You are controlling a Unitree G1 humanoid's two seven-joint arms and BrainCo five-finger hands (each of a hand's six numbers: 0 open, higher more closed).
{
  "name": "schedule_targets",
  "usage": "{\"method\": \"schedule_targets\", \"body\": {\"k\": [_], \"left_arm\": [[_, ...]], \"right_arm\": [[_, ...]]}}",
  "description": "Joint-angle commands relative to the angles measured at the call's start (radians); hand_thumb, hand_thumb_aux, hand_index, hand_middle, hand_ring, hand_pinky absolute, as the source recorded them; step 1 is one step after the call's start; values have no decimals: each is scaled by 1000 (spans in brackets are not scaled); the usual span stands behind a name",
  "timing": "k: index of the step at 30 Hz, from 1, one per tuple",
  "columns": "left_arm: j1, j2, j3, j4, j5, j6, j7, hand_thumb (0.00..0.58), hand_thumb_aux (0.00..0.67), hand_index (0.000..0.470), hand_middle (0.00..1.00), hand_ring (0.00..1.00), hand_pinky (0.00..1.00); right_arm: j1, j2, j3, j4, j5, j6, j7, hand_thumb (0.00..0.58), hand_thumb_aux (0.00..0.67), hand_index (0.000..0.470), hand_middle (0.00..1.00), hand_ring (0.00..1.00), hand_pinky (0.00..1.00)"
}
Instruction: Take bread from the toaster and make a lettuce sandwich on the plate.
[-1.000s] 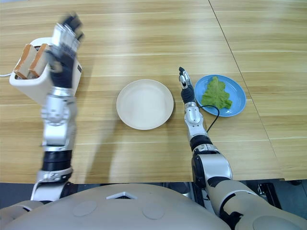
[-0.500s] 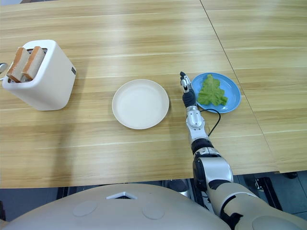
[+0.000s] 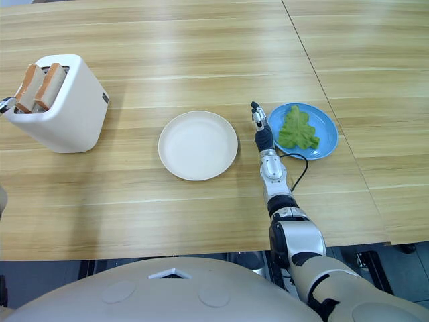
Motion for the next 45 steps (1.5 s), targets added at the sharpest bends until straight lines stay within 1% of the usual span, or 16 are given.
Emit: {"method": "schedule_targets", "body": {"k": [1,7,13,21,31,38,39,40,41,42,45], "left_arm": [[-18,-24,-9,-7,-24,7,19,0,0,0,0,0,0],[-38,-5,-72,71,12,23,28,0,0,0,0,0,0],[-50,3,-92,152,1,29,39,0,0,0,0,0,0],[-121,-8,-159,256,-1,23,54,0,0,0,0,0,0],[-188,-16,-216,287,-11,27,70,0,0,0,0,0,0],[-207,-9,-231,335,-32,26,72,0,0,0,0,0,0],[-209,-7,-233,342,-35,26,69,258,171,117,0,0,0],[-210,-6,-233,345,-41,23,69,452,355,244,0,0,0],[-211,-7,-232,348,-45,19,72,452,355,244,0,0,0],[-211,-7,-233,350,-48,17,76,580,670,460,0,0,0],[-208,-8,-237,335,-50,1,95,580,670,460,0,0,0]], "right_arm": [[14,-7,-4,11,6,23,2,0,0,0,0,0,0],[23,-6,-2,2,4,27,-1,0,0,0,0,0,0],[30,-7,0,-15,4,30,2,0,0,0,0,0,0],[36,-9,2,-23,3,36,3,0,0,0,0,0,0],[44,-8,7,-28,0,41,-1,0,0,0,0,0,0],[51,-7,6,-34,2,42,-1,0,0,0,0,0,0],[52,-8,6,-35,2,43,-2,0,0,0,0,0,0],[53,-8,6,-35,2,43,-2,0,0,0,0,0,0],[54,-8,6,-34,2,43,-2,0,0,0,0,0,0],[54,-8,6,-34,2,43,-2,0,0,0,0,0,0],[54,-8,6,-33,1,46,-3,0,0,0,0,0,0]]}}
